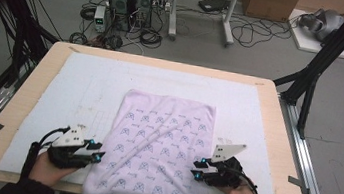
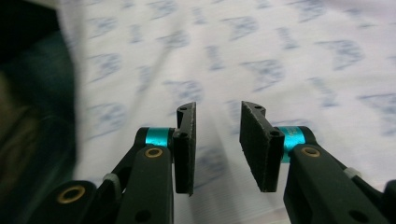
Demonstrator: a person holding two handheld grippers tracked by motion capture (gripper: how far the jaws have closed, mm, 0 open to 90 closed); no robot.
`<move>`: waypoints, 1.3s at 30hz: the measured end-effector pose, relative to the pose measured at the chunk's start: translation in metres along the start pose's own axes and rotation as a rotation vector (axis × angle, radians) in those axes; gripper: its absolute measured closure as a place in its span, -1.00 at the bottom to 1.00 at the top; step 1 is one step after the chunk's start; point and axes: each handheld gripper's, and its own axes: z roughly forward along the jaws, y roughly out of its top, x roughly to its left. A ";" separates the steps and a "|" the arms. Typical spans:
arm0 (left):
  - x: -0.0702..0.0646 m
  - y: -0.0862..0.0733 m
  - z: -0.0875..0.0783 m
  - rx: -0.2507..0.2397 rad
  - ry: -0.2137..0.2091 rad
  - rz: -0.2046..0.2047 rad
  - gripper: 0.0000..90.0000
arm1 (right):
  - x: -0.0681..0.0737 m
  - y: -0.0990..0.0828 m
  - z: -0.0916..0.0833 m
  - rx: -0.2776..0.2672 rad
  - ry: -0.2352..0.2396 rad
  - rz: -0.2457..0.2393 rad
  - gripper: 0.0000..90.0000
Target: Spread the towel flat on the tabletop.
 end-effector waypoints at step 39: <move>0.048 0.016 0.050 0.011 0.106 -0.119 0.39 | -0.052 0.017 0.013 -0.066 -0.135 0.073 0.10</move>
